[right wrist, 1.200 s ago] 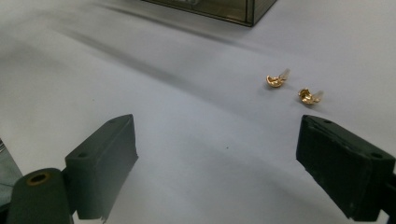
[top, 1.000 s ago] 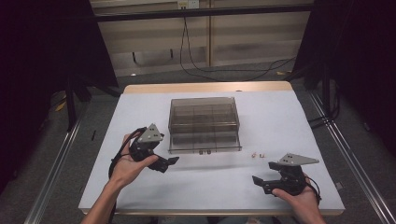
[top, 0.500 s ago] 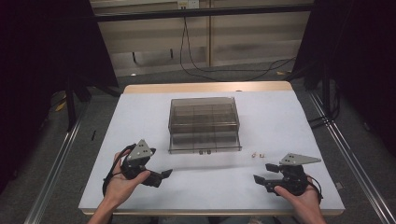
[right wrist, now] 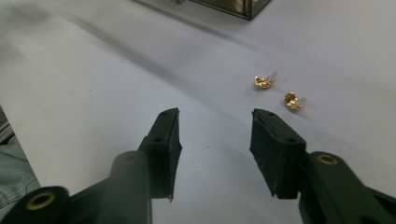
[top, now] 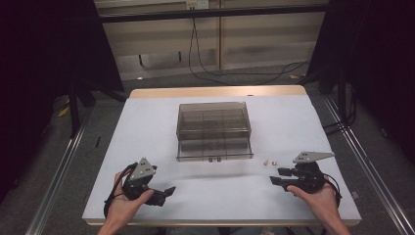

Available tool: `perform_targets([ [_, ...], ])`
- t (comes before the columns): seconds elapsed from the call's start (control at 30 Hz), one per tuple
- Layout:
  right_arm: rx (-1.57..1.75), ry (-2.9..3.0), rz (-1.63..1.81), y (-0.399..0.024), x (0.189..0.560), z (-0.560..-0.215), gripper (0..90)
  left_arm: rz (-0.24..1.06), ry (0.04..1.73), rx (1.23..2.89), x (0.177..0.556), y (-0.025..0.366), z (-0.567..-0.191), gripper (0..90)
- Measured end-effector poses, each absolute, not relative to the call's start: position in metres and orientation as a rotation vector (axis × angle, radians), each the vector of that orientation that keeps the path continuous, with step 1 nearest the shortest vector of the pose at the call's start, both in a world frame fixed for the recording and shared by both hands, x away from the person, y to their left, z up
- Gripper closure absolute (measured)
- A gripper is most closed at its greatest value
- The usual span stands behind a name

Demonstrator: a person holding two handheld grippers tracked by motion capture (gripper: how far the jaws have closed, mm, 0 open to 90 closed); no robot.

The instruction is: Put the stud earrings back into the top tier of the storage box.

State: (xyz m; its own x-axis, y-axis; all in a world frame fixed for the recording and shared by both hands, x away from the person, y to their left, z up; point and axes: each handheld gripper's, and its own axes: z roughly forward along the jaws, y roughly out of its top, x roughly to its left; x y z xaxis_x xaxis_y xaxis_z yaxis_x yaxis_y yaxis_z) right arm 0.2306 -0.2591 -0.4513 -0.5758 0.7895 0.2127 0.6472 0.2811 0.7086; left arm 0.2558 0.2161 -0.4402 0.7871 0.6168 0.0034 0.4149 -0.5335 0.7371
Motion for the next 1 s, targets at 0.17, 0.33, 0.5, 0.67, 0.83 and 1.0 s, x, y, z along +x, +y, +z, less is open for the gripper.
perform_targets([
  [0.17,1.318,2.4,1.144,-0.264,0.241,-0.443,60.3,0.345,0.719,2.227,0.244,0.217,-0.442,5.0],
  [0.33,1.284,2.444,1.111,-0.265,0.254,-0.437,65.1,0.345,0.735,2.216,0.24,0.22,-0.444,4.8],
  [0.5,1.226,2.562,1.023,-0.261,0.271,-0.431,70.3,0.351,0.745,2.231,0.236,0.223,-0.449,4.8],
  [0.67,1.196,2.678,0.898,-0.256,0.285,-0.431,70.1,0.364,0.761,2.222,0.237,0.226,-0.45,5.1],
  [0.83,1.164,2.728,0.808,-0.252,0.291,-0.43,69.1,0.374,0.79,2.186,0.229,0.231,-0.446,4.6],
  [1.0,1.119,2.772,0.694,-0.249,0.303,-0.421,73.2,0.38,0.795,2.183,0.23,0.233,-0.446,4.8],
])
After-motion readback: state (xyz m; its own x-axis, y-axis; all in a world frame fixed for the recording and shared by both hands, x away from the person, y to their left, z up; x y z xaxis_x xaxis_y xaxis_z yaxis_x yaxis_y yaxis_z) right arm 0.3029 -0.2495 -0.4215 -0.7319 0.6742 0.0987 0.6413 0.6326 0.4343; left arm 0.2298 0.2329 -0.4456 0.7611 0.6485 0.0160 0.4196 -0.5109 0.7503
